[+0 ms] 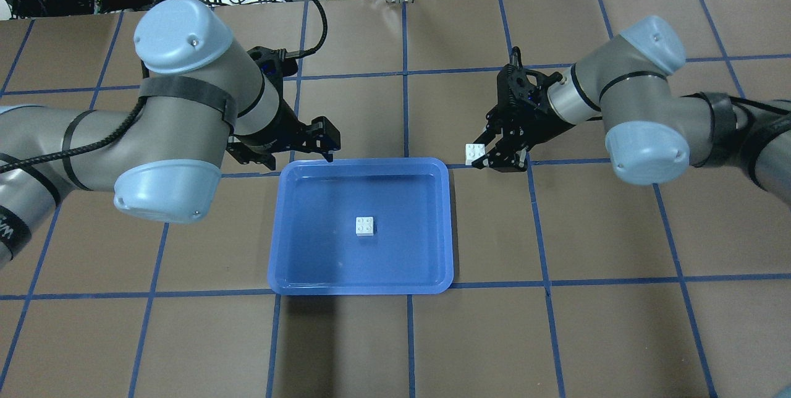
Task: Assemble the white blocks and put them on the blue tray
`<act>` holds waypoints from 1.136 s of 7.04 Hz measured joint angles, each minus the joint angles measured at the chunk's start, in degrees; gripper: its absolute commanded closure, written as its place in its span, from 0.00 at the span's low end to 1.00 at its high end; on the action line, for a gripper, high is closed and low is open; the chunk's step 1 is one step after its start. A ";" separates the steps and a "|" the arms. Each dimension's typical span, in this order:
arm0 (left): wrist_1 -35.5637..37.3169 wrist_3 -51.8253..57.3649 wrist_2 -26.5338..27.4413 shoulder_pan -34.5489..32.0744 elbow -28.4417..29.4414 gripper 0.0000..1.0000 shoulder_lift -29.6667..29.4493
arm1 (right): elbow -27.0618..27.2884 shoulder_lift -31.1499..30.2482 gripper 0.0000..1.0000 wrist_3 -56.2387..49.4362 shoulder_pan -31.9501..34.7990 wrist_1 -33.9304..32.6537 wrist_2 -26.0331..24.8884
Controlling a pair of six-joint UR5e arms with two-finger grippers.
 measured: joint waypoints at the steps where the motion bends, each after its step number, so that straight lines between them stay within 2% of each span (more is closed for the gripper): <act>1: -0.59 3.18 0.68 1.83 0.71 0.00 -1.24 | 4.59 -1.23 1.00 2.62 1.94 -6.22 0.57; 2: -0.48 4.60 0.92 2.85 -0.31 0.05 -2.35 | 7.95 -1.73 1.00 5.17 4.07 -11.93 0.69; 3: 0.16 4.82 0.28 3.19 -1.52 0.19 -3.45 | 9.56 -1.69 1.00 8.20 6.07 -15.65 0.58; 5: 1.37 3.37 -0.85 2.95 -3.34 0.64 -5.18 | 10.38 -0.63 1.00 12.15 9.86 -19.90 0.49; 7: 2.21 1.35 -1.82 2.74 -5.06 0.86 -6.16 | 10.55 2.45 1.00 12.81 12.29 -23.36 0.86; 8: 3.68 0.78 -3.05 2.45 -6.39 0.90 -7.21 | 10.56 4.31 1.00 12.90 13.30 -25.22 0.90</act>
